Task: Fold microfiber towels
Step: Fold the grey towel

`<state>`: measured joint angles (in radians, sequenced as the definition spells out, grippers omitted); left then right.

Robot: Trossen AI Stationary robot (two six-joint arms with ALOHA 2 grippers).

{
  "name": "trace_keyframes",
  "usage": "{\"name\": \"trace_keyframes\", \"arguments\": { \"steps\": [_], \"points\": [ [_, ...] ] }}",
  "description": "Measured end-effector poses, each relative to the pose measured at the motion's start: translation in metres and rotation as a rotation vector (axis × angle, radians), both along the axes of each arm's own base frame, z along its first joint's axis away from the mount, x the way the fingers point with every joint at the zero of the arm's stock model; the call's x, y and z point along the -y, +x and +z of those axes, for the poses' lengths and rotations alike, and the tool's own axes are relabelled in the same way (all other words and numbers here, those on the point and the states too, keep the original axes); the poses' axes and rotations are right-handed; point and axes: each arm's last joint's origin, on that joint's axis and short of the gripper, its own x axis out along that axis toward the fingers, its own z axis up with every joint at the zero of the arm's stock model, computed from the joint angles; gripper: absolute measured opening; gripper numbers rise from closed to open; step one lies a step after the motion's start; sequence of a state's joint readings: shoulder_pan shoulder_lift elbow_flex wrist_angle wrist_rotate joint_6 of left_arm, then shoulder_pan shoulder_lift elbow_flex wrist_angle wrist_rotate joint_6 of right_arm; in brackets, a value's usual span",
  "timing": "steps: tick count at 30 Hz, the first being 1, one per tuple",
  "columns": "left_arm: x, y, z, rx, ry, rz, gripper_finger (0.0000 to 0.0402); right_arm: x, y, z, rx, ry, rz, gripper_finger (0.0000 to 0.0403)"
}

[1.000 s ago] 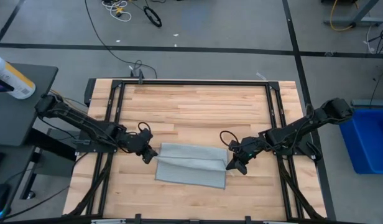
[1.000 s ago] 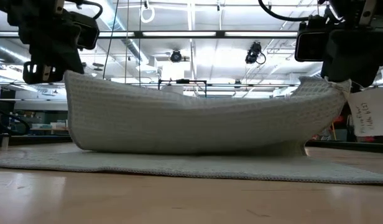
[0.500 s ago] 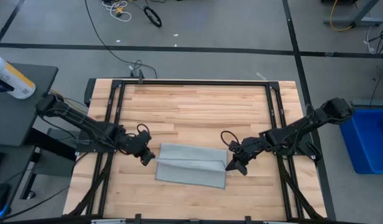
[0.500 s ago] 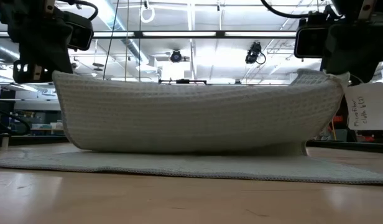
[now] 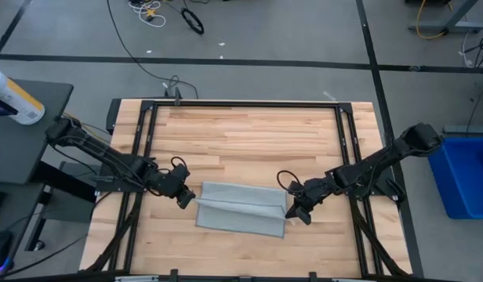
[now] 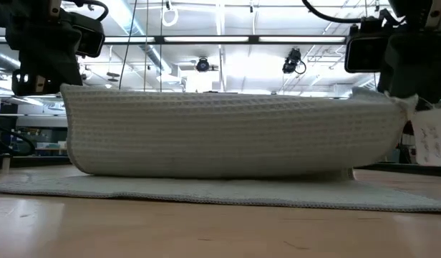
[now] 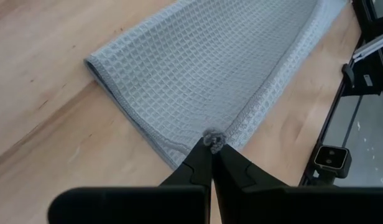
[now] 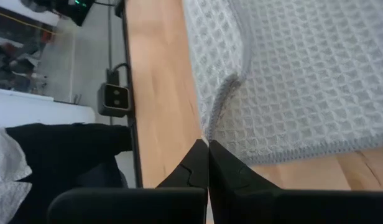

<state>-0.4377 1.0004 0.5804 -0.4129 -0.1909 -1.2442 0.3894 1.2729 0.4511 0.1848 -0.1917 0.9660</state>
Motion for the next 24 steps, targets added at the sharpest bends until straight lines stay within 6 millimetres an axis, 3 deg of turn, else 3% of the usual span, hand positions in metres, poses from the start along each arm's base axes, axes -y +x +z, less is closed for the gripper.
{"name": "trace_keyframes", "arguments": {
  "steps": [24],
  "points": [
    [0.0006, 0.0014, 0.0011, 0.018, -0.007, 0.003, 0.0004, -0.0091, -0.0013, -0.0065, 0.004, -0.053, 0.029, 0.0]
  ]
}}
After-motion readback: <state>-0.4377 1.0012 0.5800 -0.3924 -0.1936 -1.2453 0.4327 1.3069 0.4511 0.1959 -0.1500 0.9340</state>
